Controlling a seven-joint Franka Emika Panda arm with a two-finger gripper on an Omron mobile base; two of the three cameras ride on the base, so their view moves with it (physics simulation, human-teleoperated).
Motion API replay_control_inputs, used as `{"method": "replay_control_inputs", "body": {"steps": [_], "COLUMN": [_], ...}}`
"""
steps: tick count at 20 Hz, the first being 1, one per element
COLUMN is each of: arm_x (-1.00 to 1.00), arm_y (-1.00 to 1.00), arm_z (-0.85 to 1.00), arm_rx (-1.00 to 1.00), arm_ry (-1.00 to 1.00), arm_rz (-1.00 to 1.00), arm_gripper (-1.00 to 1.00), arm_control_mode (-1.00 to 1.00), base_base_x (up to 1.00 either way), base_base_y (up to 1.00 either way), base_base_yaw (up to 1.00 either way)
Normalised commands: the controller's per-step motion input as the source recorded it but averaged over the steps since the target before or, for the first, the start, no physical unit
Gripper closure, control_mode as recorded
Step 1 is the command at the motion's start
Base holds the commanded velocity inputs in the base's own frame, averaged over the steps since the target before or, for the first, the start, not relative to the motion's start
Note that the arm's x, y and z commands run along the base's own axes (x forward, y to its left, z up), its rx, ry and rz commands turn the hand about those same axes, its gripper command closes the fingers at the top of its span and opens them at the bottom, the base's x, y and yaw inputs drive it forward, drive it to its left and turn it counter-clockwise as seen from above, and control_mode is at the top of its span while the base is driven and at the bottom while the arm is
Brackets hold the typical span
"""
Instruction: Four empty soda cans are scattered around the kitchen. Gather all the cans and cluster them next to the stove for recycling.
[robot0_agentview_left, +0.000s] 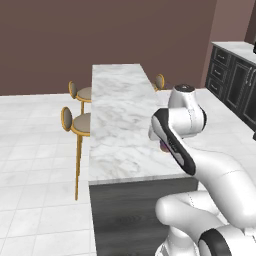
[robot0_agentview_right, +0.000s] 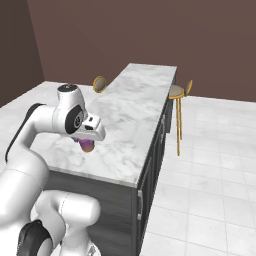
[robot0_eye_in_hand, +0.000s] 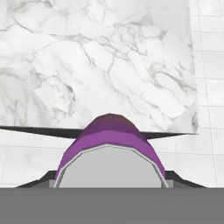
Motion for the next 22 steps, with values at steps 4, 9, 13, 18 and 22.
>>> {"method": "replay_control_inputs", "body": {"steps": [4, 9, 13, 18, 22], "arm_x": [-0.08, 0.0, 0.0, 0.0, 0.0], "arm_y": [-0.02, 0.0, 0.0, 0.0, 0.0], "arm_z": [0.0, 0.0, 0.0, 0.0, 0.0], "arm_rx": [0.0, 0.0, 0.0, 0.0, 0.0], "arm_ry": [0.0, 0.0, 0.0, 0.0, 0.0], "arm_rz": [0.04, 0.0, 0.0, 0.0, 0.0], "arm_gripper": [1.0, 1.0, 1.0, 1.0, 1.0], "arm_control_mode": [-1.0, 1.0, 1.0, 1.0, 1.0], "base_base_x": [0.0, -0.26, -0.45, -0.48, -0.43], "base_base_y": [0.0, -0.07, -0.24, -0.36, -0.43], "base_base_yaw": [0.0, 0.06, 0.06, 0.04, 0.02]}}
